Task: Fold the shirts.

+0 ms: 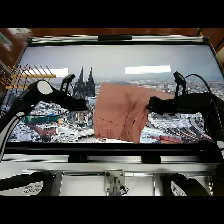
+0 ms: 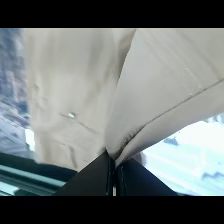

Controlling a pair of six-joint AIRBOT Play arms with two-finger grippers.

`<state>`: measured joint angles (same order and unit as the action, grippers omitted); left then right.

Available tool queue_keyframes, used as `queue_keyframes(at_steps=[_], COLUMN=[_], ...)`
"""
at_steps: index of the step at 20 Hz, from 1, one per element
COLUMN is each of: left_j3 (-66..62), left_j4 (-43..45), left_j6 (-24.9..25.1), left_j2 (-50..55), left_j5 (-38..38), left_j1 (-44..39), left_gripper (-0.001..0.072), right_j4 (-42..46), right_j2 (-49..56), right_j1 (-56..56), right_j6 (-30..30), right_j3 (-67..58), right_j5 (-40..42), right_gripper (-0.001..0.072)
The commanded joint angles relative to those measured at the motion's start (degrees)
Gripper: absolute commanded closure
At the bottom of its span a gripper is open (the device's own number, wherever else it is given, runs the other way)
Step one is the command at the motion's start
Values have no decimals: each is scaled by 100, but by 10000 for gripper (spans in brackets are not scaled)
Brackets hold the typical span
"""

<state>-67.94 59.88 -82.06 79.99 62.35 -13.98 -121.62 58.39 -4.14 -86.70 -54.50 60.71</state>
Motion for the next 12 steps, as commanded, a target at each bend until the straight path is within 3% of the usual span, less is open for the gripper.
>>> queue_keyframes(at_steps=[1, 8, 9, 10, 12], left_j3=[-417, -684, -654, -619, -562], left_j4=[-37, -295, -297, -295, -297], left_j6=[24, 17, 35, 131, 168], left_j2=[-455, -623, -573, -511, -334], left_j5=[-20, -28, -85, -105, -83], left_j1=[227, 96, -22, -170, -570], left_gripper=[364, 363, 280, -4, -6], right_j4=[-387, -396, -444, -446, -409], right_j2=[251, 957, 979, 977, 977], right_j1=[-2, -2, -4, -39, -203], right_j6=[2, -9, -9, -9, -9], right_j3=[-313, -317, -317, -317, -317], right_j5=[-289, -393, -396, -422, -562], right_gripper=[638, 638, 638, 638, 638])
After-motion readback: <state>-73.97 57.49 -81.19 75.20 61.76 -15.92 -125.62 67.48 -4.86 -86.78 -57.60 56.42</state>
